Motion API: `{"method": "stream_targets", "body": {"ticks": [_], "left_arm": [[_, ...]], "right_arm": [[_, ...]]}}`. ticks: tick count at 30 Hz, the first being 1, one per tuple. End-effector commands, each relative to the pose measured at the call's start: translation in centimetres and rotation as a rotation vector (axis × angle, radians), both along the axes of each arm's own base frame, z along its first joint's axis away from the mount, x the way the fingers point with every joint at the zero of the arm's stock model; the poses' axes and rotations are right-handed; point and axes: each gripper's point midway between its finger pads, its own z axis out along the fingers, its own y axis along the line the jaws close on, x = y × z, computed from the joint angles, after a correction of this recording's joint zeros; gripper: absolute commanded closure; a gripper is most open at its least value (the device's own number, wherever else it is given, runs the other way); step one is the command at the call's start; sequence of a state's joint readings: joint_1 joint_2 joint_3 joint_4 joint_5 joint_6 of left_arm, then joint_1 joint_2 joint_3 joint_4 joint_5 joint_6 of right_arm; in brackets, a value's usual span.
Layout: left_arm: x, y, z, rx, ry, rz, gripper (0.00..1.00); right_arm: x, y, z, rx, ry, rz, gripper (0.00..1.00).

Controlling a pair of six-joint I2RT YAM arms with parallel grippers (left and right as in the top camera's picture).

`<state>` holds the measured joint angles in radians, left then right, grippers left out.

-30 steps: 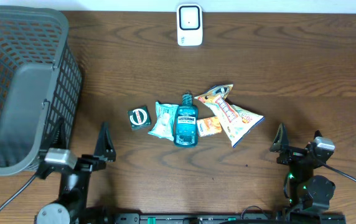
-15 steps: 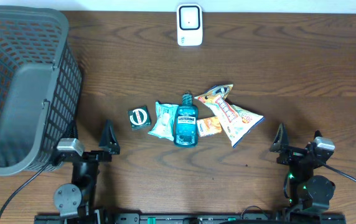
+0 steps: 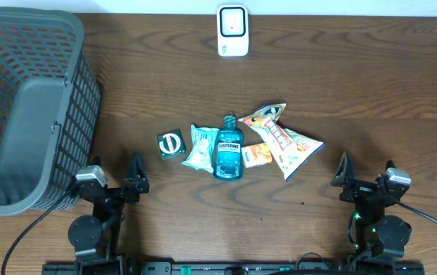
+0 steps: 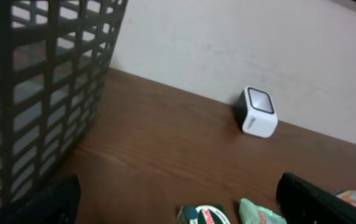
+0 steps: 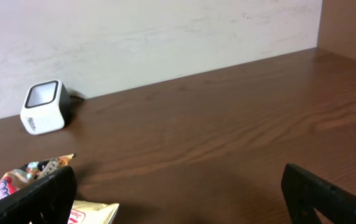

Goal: Scan the item barcode

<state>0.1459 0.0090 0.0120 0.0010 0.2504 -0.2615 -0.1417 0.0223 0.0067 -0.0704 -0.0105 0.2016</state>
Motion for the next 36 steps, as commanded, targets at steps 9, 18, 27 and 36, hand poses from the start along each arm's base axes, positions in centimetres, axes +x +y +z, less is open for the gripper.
{"method": "stream_targets", "body": {"ticks": [9,18,27,36], "left_arm": [[-0.1,0.1,-2.2,-0.003,0.082,0.002,0.02],[0.1,0.2,-4.7,0.086,0.191,-0.010,0.02],[-0.2,0.2,-7.7,0.066,0.323,-0.017,0.02],[-0.7,0.1,-10.1,0.049,0.429,-0.024,0.02]], "right_arm": [[0.0,0.1,-0.1,0.007,0.002,0.002,0.01],[-0.6,-2.8,0.3,-0.016,-0.012,-0.171,0.01],[0.1,0.2,0.5,0.117,-0.035,0.001,0.01],[0.2,1.4,1.1,0.141,-0.059,0.069,0.01]]}}
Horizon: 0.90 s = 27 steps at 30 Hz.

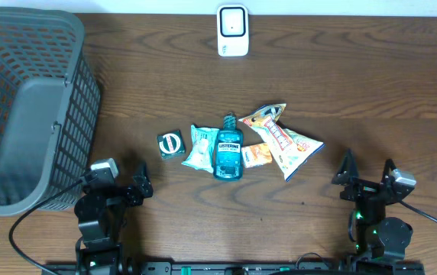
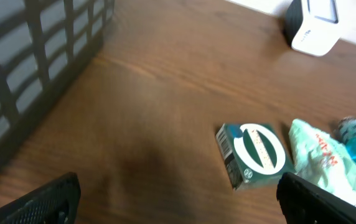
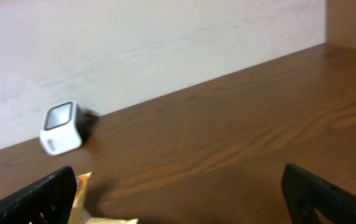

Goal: Scan the item barcode
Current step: 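Move the right gripper forward toward the snack bag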

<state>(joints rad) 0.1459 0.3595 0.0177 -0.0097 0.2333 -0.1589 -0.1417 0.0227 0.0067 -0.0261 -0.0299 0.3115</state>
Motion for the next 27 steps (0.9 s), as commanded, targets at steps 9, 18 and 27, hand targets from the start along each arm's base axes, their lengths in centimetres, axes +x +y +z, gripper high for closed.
{"method": "stream_targets", "body": {"ticks": [9,18,27], "left_arm": [[-0.8,-0.6,-2.1,-0.004,0.081,-0.027,0.02],[0.0,-1.0,3.1,0.029,-0.152,-0.048,0.02],[-0.6,-5.1,5.8,0.022,-0.279,-0.215,0.02]], "right_arm": [[0.1,1.0,0.4,0.070,-0.024,0.055,0.01],[0.1,1.7,0.6,0.144,-0.036,0.091,0.01],[-0.3,4.9,3.8,0.029,-0.154,0.283,0.01]]}}
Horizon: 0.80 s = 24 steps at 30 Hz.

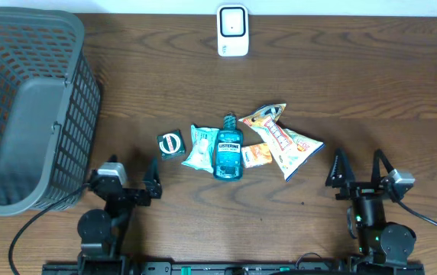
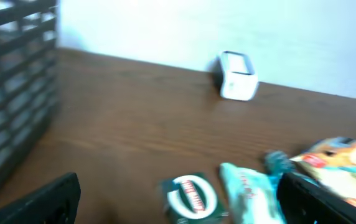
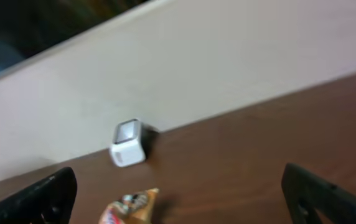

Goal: Scan the item barcode
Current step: 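Move the right gripper forward toward the snack bag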

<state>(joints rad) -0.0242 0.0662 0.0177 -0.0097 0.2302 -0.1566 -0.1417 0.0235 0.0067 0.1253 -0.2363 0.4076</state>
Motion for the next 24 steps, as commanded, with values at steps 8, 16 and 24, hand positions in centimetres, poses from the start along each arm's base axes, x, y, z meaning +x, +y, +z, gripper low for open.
{"method": "stream_targets", "body": {"ticks": [8,16,24], "left_arm": [[-0.5,-1.0,-0.1,0.008,-0.015,-0.046,0.02],[-0.3,0.1,-0.1,0.009,-0.015,0.001,0.02],[-0.3,0.1,-0.2,0.009,-0.012,0.000,0.02]], "right_arm": [[-0.6,2.5,1.3,-0.105,-0.065,0.129,0.01],[-0.5,3.1,2.5,-0.168,-0.062,0.164,0.01],[1.6,5.6,2.2,-0.184,0.056,0.336,0.01]]}}
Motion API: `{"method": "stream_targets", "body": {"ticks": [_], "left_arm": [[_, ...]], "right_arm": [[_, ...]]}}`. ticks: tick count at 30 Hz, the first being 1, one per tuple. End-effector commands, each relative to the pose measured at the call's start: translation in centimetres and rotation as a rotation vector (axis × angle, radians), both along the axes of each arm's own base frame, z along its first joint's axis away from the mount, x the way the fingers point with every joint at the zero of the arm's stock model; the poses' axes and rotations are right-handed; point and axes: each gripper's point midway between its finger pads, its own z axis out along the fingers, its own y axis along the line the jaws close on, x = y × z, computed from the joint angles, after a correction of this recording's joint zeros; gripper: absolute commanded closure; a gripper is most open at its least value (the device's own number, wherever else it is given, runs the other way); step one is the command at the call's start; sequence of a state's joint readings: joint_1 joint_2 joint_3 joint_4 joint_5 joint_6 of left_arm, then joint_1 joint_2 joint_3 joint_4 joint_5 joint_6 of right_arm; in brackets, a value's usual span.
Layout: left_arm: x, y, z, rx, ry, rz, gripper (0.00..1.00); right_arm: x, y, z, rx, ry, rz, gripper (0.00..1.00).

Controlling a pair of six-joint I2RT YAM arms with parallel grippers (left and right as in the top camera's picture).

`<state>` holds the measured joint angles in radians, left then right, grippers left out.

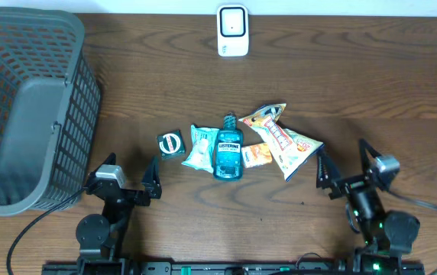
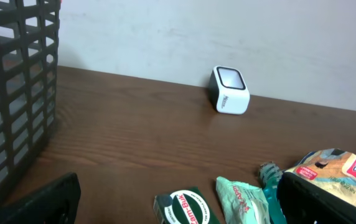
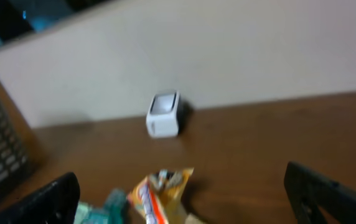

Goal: Scan the item barcode
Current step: 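Move the right gripper forward toward the snack bag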

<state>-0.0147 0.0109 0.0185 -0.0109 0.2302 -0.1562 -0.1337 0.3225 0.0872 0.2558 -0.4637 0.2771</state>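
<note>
A white barcode scanner [image 1: 233, 30] stands at the table's far edge, also in both wrist views [image 2: 229, 99] [image 3: 163, 115]. Mid-table lies a row of items: a green Zam-Buk box [image 1: 170, 144] [image 2: 187, 208], a mint packet [image 1: 201, 147], a blue Listerine bottle [image 1: 228, 149], a small orange packet [image 1: 257, 155] and a chips bag [image 1: 283, 140] [image 3: 162, 190]. My left gripper [image 1: 131, 182] [image 2: 178, 211] is open, near the front edge, just short of the green box. My right gripper [image 1: 344, 172] [image 3: 181, 205] is open, right of the chips bag, angled toward the pile.
A large grey mesh basket [image 1: 20, 107] fills the left side of the table, and its wall shows in the left wrist view [image 2: 10, 93]. A pale wall runs behind the scanner.
My right gripper has turned left toward the pile, and its view now takes in the chips bag and bottle. The left gripper has barely shifted. The items lie as before.
Both grippers began open near the front edge, left by the basket, right far from the pile. The left then stood closer to the green box, looking down on it, then levelled. The right has swung left in steps. Nothing has been picked up.
</note>
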Motion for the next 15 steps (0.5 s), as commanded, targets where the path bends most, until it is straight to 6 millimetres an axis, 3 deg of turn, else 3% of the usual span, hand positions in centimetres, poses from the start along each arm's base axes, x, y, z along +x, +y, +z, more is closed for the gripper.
{"method": "stream_targets", "body": {"ticks": [1,4,8,13,14,15], "left_arm": [[-0.1,-0.1,-1.5,0.009,0.043,-0.009,0.02],[-0.1,-0.1,-1.5,0.009,0.043,-0.009,0.02],[-0.1,-0.1,-1.5,0.009,0.043,-0.009,0.02],[-0.1,-0.1,-1.5,0.009,0.043,-0.009,0.02],[-0.1,-0.1,-1.5,0.009,0.043,-0.009,0.02],[-0.1,-0.1,-1.5,0.009,0.043,-0.009,0.02]], "right_arm": [[0.8,2.5,2.2,-0.060,0.028,0.146,0.01],[2.6,4.0,2.0,-0.080,0.184,0.237,0.01],[5.2,5.5,0.5,-0.076,0.537,0.324,0.01],[5.6,7.4,-0.9,0.031,0.865,0.451,0.01],[5.8,7.5,-1.3,0.040,0.887,0.459,0.21],[6.1,7.7,-1.8,0.051,0.904,0.471,0.60]]}}
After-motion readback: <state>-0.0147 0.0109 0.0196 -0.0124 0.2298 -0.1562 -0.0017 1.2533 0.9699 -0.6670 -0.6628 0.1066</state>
